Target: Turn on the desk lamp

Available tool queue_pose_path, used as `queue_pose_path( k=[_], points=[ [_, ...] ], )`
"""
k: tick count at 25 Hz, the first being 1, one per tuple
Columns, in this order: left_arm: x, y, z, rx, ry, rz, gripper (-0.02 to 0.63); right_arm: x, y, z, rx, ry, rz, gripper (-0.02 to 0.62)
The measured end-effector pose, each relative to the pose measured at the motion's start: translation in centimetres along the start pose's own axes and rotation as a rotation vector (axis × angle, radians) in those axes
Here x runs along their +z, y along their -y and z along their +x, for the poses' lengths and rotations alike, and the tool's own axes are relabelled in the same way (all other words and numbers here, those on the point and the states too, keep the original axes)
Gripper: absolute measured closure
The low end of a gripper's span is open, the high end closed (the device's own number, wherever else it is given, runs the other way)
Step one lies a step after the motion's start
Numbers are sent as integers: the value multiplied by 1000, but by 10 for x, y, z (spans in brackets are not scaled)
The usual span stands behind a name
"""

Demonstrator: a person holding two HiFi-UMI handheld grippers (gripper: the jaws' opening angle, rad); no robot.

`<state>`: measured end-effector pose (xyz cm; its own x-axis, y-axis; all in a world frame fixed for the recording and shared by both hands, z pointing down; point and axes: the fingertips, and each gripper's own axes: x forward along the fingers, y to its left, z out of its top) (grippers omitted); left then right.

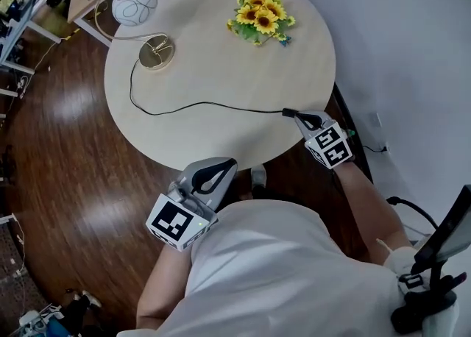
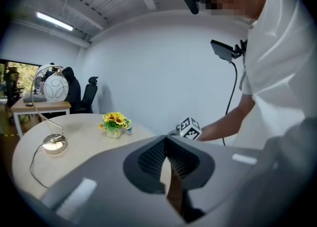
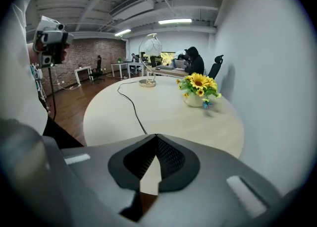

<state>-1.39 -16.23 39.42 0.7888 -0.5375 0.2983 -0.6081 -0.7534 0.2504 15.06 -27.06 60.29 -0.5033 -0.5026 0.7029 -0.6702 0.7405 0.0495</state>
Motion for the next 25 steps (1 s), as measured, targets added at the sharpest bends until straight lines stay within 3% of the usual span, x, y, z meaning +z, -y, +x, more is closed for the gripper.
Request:
queue_pose_path(
  k=[8,25],
  points=[
    [6,-23,-8,3,-23,-2,588,-48,24,55,-1,-209,-11,592],
    [4,-50,-16,26,-25,-24,588,-66,22,75,16,-349,-19,592]
  ],
)
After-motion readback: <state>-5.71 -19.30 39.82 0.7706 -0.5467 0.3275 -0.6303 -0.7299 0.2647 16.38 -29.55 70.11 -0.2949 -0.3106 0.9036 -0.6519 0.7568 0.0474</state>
